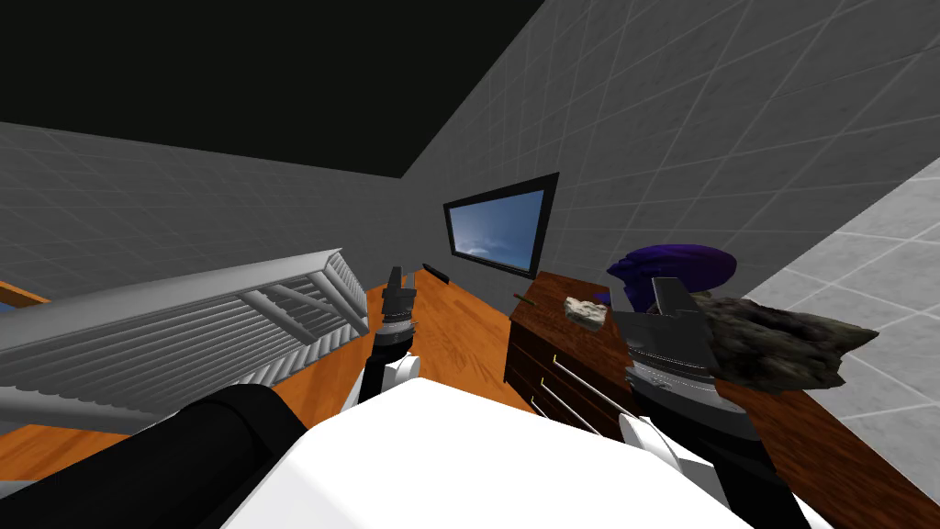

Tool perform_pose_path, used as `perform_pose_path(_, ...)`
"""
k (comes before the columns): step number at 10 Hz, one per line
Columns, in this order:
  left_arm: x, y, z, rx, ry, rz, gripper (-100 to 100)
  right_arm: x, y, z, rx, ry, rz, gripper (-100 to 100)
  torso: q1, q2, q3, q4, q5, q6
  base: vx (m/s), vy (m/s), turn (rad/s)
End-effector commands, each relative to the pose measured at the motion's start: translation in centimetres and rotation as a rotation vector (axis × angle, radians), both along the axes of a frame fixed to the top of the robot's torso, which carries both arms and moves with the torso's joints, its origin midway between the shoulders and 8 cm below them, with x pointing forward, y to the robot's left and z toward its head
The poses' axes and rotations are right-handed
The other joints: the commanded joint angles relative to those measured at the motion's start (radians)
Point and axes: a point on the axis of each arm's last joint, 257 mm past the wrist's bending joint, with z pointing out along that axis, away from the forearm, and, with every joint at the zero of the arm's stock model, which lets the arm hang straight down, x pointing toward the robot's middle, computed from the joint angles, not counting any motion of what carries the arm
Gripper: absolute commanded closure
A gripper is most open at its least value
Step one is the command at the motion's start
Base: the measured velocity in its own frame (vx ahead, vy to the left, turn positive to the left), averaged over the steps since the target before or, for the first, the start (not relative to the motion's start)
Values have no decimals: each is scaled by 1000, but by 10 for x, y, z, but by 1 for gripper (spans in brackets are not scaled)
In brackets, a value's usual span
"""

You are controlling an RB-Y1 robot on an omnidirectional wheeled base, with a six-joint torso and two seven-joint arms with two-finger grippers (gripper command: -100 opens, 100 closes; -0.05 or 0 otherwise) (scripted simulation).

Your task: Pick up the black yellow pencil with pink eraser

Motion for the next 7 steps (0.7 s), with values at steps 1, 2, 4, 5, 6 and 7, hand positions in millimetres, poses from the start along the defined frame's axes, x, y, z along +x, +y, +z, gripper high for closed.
perform_pose_path(1, 0, 0, 0, 0, 0, 0, 0, 3, 3, -6, -28, 19, 15, -100, 0, 0, 0, 0, 0, 0, -20, 21, 33)
perform_pose_path(2, 0, 0, 0, 0, 0, 0, 0, 5, 6, -12, -54, 37, 28, -100, 1, 1, 1, 0, 0, 0, -37, 37, 65)
perform_pose_path(4, 0, 0, 0, 0, 0, 0, 0, 8, 10, -20, -86, 61, 45, -100, 4, 3, 2, 1, 1, 0, -52, 60, 40)
perform_pose_path(5, 0, 0, 0, 0, 0, 0, 0, 12, 13, -31, -119, 90, 62, -100, 3, 3, 2, 1, 1, 0, -34, 50, 65)
perform_pose_path(6, 0, 0, 0, 0, 0, 0, 0, 15, 15, -43, -144, 121, 73, -100, 3, 3, 2, 1, 1, 0, -56, 68, 95)
perform_pose_path(7, 0, 0, 0, 0, 0, 0, 0, 15, 17, -44, -169, 126, 86, -100, 4, 3, 2, 1, 1, 0, -50, 50, 28)
